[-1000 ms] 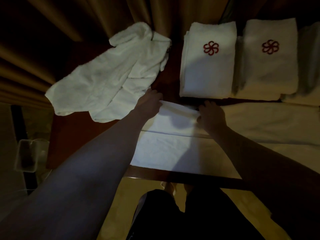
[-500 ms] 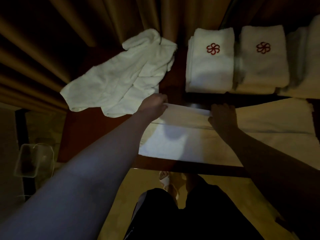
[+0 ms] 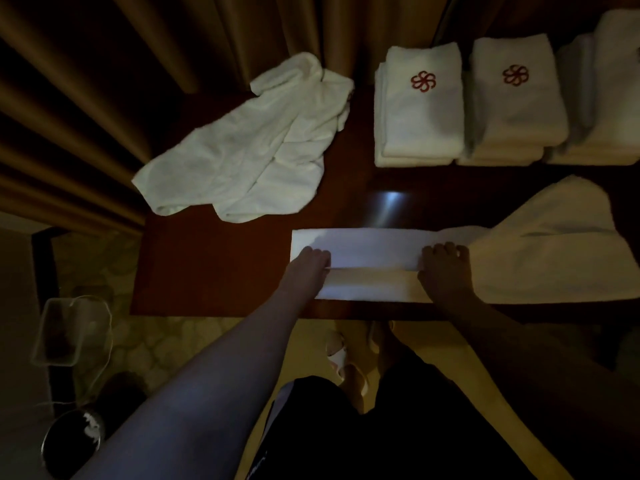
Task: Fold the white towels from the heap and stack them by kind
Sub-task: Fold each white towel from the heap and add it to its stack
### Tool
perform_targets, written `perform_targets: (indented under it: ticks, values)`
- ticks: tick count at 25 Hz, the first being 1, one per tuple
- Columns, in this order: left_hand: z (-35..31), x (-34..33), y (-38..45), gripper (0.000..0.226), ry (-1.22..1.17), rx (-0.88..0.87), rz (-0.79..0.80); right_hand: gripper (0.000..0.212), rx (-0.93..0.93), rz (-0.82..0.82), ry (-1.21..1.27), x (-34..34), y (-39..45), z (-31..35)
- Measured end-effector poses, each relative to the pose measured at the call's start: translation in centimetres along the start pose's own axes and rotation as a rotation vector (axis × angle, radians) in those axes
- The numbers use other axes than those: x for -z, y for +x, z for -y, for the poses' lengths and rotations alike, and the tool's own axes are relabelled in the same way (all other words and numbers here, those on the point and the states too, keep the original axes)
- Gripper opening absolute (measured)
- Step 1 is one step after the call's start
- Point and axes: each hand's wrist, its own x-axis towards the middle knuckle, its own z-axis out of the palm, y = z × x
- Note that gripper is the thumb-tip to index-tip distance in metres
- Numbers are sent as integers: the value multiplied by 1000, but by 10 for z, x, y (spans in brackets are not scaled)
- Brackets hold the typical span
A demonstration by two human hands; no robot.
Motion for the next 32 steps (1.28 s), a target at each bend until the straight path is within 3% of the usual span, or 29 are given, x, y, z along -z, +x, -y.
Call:
perform_targets:
  ticks: [4, 11, 19, 26, 32]
  values:
    - [1, -18, -2, 14, 17, 34, 47, 22, -15, 56, -17, -19, -2, 2]
    - [-33, -20, 12, 28, 333, -13, 66, 31, -70, 124, -12, -4, 7, -13]
    - [-94, -11, 56, 33, 461, 258, 375, 37, -71, 188, -221, 4, 20, -98]
    - [-188, -30, 91, 38, 341, -99, 179, 35, -23, 151, -194, 7, 35, -185]
    - [-287, -60, 120, 49, 111, -164, 79, 19, 179, 69, 4, 2, 51, -223]
